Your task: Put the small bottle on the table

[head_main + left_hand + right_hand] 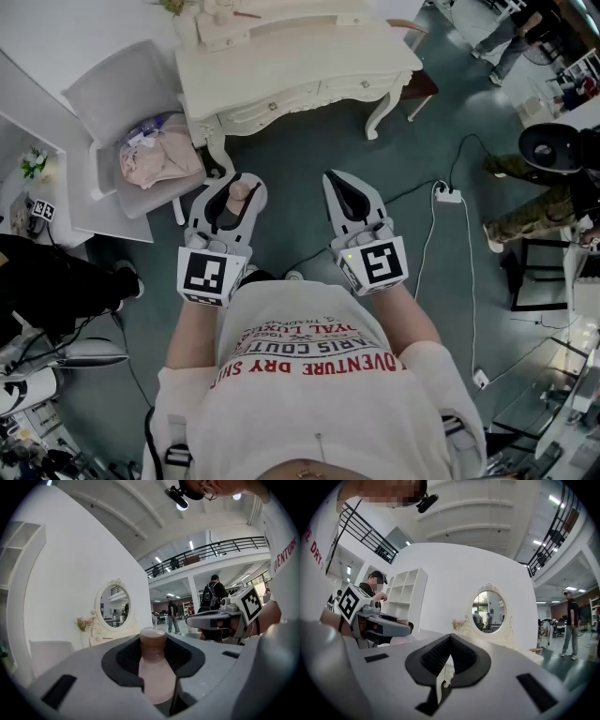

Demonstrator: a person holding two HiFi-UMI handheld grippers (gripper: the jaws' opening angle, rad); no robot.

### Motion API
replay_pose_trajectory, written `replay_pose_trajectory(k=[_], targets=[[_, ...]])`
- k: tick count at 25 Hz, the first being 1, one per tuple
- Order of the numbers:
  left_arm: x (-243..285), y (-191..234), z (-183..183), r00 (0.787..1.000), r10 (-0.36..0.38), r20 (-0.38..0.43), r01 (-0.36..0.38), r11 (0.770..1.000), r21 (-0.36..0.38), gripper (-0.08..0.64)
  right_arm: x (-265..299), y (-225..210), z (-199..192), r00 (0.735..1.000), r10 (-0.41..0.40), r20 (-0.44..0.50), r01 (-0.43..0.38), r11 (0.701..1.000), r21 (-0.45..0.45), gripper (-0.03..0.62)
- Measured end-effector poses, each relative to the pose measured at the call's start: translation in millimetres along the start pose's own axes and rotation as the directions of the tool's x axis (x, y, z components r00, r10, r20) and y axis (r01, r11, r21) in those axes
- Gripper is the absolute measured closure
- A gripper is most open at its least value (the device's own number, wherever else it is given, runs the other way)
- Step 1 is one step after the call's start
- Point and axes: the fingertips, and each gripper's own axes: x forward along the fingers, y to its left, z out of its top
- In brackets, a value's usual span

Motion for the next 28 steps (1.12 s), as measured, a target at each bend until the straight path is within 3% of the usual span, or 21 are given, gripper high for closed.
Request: replay_pose_trajectory(k=[20, 28], targets=[[7.7, -5.4, -14.2, 1.0, 0.009, -0.005, -0.009, 1.0, -0.004, 0.42, -3.4, -14.0, -1.1, 1.0, -0.001, 0.024, 0.0, 0.999, 0.037, 0.594], [32.1, 18.5, -23.7, 0.999, 0.021, -0.026, -0.022, 0.999, -0.026, 0.42, 30.0, -25.3, -15.2, 1.0, 0.023, -0.009, -0.023, 0.998, 0.062, 0.594]])
